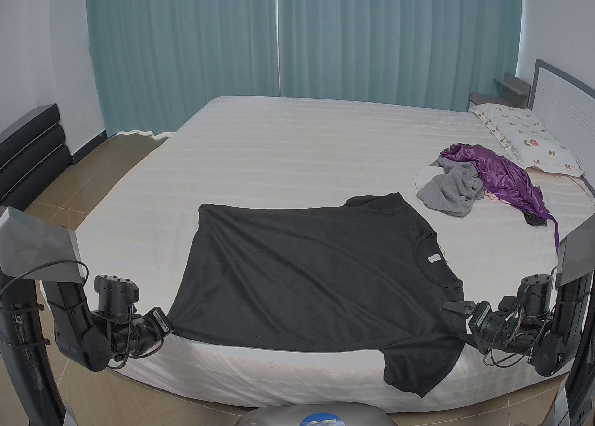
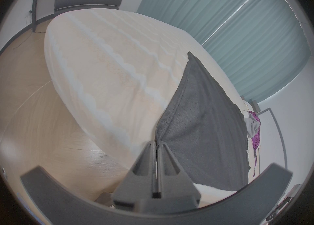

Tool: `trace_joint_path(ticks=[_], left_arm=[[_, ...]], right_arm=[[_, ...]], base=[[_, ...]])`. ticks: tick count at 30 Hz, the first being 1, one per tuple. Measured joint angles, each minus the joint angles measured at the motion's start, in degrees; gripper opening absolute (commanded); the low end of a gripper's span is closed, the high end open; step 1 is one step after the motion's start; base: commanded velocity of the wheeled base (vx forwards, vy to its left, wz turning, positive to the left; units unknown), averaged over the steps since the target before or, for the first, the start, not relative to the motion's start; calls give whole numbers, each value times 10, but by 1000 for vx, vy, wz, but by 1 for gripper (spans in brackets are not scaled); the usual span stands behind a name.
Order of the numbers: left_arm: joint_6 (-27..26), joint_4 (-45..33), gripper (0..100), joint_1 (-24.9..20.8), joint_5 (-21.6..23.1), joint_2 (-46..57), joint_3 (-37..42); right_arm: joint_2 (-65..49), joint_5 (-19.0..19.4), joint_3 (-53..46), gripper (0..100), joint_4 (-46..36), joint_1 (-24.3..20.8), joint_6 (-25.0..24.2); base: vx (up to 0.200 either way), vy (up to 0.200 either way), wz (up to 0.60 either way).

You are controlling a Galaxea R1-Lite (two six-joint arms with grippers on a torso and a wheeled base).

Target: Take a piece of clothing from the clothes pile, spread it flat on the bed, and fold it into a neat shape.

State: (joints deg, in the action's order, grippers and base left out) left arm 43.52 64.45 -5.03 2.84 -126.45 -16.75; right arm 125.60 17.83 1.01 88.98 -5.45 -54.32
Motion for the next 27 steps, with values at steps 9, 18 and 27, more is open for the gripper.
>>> trace_joint_path(ticks=[9, 18, 27], left_arm=[[-2, 0, 0, 8, -5, 5, 17], [1, -1, 100, 7, -3, 6, 24], [-1, 10, 100, 9, 32, 8, 25]], right_arm=[[-3, -1, 0, 100, 0, -1, 1], [-5, -1, 0, 100, 0, -1, 1], [-5, -1, 0, 100, 0, -1, 1]], base=[[0, 0, 0], [0, 0, 0], [0, 0, 0]])
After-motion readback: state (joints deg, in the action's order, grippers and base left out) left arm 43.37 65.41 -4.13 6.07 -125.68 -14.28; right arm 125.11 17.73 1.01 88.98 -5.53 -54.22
